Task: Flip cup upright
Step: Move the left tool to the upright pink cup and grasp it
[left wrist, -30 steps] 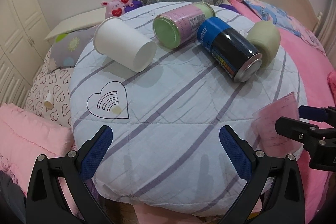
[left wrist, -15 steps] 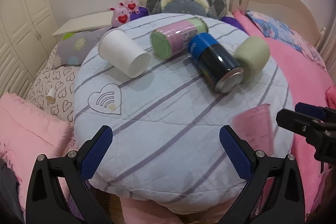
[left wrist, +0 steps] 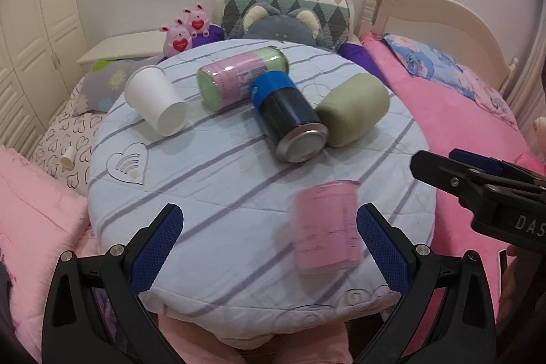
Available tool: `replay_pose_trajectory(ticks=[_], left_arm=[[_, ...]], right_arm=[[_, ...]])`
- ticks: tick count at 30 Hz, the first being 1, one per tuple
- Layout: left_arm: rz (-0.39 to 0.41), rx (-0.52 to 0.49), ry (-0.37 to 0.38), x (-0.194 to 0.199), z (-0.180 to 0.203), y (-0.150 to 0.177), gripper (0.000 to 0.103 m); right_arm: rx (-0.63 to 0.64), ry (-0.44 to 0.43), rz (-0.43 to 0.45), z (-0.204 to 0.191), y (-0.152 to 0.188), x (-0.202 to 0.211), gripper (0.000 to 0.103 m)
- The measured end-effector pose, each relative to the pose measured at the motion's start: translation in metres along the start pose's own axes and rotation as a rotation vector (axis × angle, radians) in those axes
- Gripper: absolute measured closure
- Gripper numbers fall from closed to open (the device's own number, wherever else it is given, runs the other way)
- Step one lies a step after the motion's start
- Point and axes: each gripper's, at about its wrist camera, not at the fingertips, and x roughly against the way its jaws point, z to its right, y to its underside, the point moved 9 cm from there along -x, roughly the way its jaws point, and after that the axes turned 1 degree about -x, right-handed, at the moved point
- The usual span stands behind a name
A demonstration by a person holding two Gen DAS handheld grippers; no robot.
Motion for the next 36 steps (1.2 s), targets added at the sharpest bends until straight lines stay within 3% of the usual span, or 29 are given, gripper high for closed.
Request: replay_pose_trajectory(ticks=[23, 36], left_arm=[[-0.102, 0.0, -0.098, -0.043, 0.033, 0.008, 0.0], [-0.13, 0.006, -0.109, -0.056, 0.033, 0.006, 0.0]], right_arm=[[0.006, -0.007, -0.019, 0.045, 0.002, -0.028, 0.022], [0.01, -0.025, -0.055, 0.046, 0.001, -0.043, 0.022]])
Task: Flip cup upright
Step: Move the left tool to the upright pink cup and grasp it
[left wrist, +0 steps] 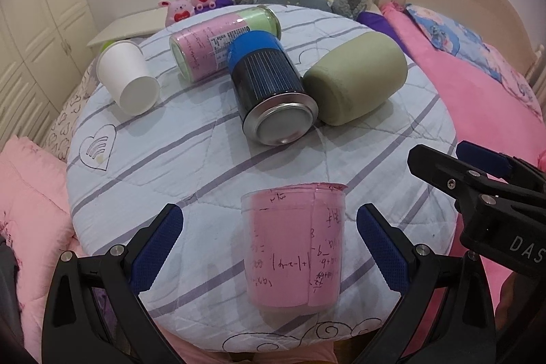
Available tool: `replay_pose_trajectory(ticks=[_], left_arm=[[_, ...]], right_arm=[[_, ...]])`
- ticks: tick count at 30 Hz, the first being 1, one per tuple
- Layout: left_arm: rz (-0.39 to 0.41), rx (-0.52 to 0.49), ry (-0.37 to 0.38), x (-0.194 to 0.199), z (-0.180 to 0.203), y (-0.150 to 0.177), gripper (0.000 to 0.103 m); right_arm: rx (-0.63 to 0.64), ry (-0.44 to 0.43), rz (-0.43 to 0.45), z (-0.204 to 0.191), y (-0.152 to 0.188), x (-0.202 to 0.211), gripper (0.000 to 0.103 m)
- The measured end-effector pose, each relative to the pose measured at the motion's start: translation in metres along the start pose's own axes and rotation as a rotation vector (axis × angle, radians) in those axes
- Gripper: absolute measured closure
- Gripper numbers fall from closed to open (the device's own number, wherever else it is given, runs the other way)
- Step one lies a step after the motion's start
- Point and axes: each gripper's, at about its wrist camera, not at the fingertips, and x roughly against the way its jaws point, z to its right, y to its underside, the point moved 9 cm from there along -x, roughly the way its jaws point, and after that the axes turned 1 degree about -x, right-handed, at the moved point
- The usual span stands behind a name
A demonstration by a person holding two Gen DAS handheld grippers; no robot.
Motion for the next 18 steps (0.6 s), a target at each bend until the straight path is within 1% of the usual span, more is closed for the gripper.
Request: replay_pose_trajectory(ticks=[3, 4, 5, 6, 7, 10, 18], left_arm=[[0.003, -0.008, 0.009, -0.0003, 0.0032, -0.0009, 0.0], [0.004, -0.009, 0.012, -0.0004, 0.0037, -0.0014, 0.005], [0.004, -0.01, 0.009, -0.0006, 0.0042, -0.0014, 0.013], [-0.002, -0.013, -0.004, -0.0017, 0.0038, -0.0007, 0.039], [-0.01, -0.018, -0.017, -0.0032, 0.0033, -0.0002, 0.037], [0.001, -0.031, -0.025, -0.0023, 0.0049, -0.0012, 0.037], [0.022, -0.049, -0.012, 0.003, 0.01, -0.0036, 0.037]], right_arm=[[0.003, 0.002, -0.001, 0.0, -0.0006, -0.0004, 0.022], [0.003, 0.003, -0.002, 0.0001, -0.0006, -0.0005, 0.022], [0.001, 0.004, -0.001, 0.0008, -0.0007, -0.0004, 0.022], [-0.004, 0.004, -0.001, 0.0015, -0.0007, -0.0006, 0.022], [-0.007, 0.004, -0.002, 0.0025, -0.0004, -0.0008, 0.022], [-0.014, 0.009, -0.003, 0.0043, -0.0006, -0.0015, 0.022], [-0.023, 0.013, -0.004, 0.0083, 0.0003, -0.0007, 0.022]])
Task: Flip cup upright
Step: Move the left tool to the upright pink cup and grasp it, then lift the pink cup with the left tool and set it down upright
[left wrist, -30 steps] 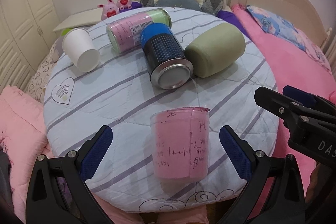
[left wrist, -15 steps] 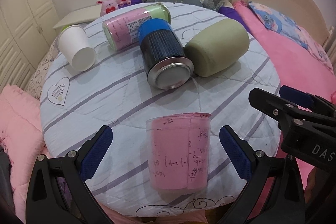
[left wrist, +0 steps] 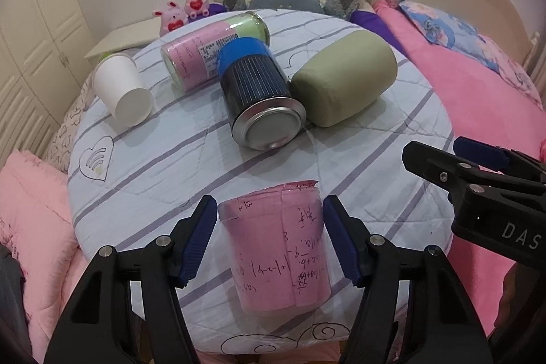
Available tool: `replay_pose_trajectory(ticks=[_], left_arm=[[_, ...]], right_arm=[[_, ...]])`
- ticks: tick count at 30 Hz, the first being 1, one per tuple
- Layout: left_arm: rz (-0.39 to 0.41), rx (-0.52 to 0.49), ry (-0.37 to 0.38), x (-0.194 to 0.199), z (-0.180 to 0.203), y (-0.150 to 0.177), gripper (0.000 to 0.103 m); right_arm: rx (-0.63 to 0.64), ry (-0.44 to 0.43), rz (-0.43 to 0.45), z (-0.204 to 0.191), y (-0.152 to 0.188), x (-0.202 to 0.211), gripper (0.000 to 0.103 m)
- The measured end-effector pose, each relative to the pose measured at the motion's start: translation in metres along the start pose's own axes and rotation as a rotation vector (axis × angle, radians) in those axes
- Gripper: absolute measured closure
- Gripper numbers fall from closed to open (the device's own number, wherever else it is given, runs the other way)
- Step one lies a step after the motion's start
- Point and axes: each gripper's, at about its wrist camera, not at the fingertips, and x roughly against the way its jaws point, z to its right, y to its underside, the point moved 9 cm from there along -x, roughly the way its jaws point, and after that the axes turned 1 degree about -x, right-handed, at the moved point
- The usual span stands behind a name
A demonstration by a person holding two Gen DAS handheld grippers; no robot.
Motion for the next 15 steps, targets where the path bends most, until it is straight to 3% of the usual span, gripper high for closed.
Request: replay_pose_trajectory(ticks=[15], left_arm=[[0.147, -0.067, -0.024, 0.02, 0.011, -0.024, 0.038]], right_arm=[[-0.018, 0.002, 0.017, 0.005, -0.004, 0.003, 0.022]])
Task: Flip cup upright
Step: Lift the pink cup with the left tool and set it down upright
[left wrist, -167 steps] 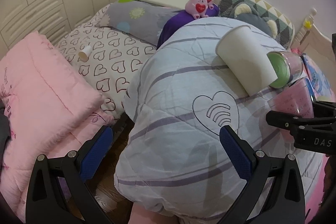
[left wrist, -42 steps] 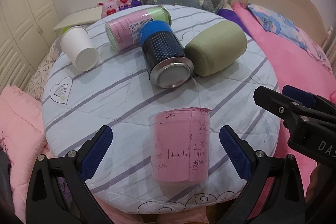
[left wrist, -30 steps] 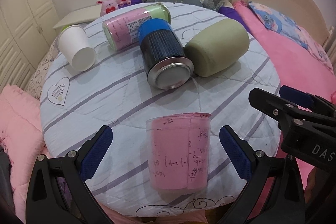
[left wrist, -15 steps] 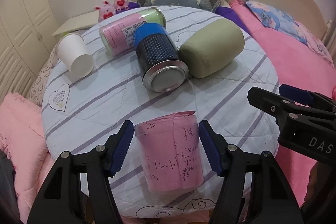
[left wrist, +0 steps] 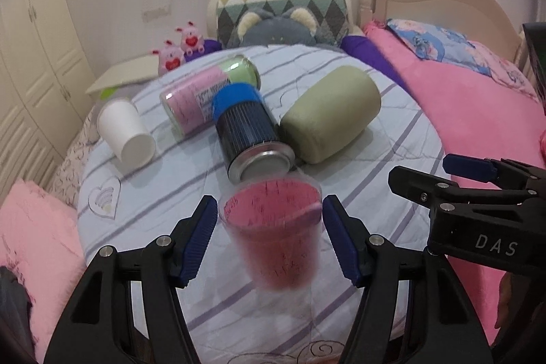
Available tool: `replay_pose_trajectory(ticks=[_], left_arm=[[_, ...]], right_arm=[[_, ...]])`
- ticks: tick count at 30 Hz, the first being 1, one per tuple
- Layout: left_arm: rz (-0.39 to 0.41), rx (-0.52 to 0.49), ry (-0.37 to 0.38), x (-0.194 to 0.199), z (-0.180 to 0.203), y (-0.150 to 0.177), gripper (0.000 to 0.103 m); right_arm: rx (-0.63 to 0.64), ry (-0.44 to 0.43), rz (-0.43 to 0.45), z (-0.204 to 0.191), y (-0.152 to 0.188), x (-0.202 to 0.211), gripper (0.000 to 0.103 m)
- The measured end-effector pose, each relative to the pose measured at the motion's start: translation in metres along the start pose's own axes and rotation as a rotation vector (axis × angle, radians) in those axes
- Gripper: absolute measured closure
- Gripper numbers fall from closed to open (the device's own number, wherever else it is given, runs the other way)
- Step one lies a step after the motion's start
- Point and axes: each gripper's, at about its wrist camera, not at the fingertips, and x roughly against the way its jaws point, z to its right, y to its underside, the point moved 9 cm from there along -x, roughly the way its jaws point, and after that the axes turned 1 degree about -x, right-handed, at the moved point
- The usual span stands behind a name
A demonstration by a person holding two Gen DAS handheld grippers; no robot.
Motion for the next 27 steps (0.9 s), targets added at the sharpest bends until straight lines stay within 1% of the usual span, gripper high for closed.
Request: replay_pose_trajectory(ticks=[6, 11, 12, 14, 15, 19, 27], left_arm=[[0.025, -0.013, 0.013, 0.002, 0.004, 0.0, 0.038], [0.013, -0.025, 0.025, 0.0, 0.006, 0.011, 0.036], [0.013, -0.021, 0.021, 0.001, 0.005, 0.012, 0.033], [0.014, -0.016, 0.013, 0.001, 0.003, 0.013, 0.018], [0.015, -0.015, 0.012, 0.001, 0.002, 0.012, 0.008], [0.028, -0.007, 0.015, 0.006, -0.001, 0.011, 0.008], [0.024, -0.007, 0.01, 0.006, -0.002, 0.013, 0.008]], right_arm=[[-0.023, 0.012, 0.018, 0.008, -0.002, 0.005, 0.022], [-0.046, 0.043, 0.035, 0.019, -0.004, 0.012, 0.022], [-0.049, 0.044, 0.036, 0.02, -0.003, 0.012, 0.022], [-0.054, 0.044, 0.034, 0.02, -0.002, 0.014, 0.022], [-0.056, 0.045, 0.034, 0.02, -0.001, 0.015, 0.022], [-0.043, 0.053, 0.037, 0.016, 0.001, 0.017, 0.022], [-0.045, 0.062, 0.038, 0.014, 0.004, 0.021, 0.022]])
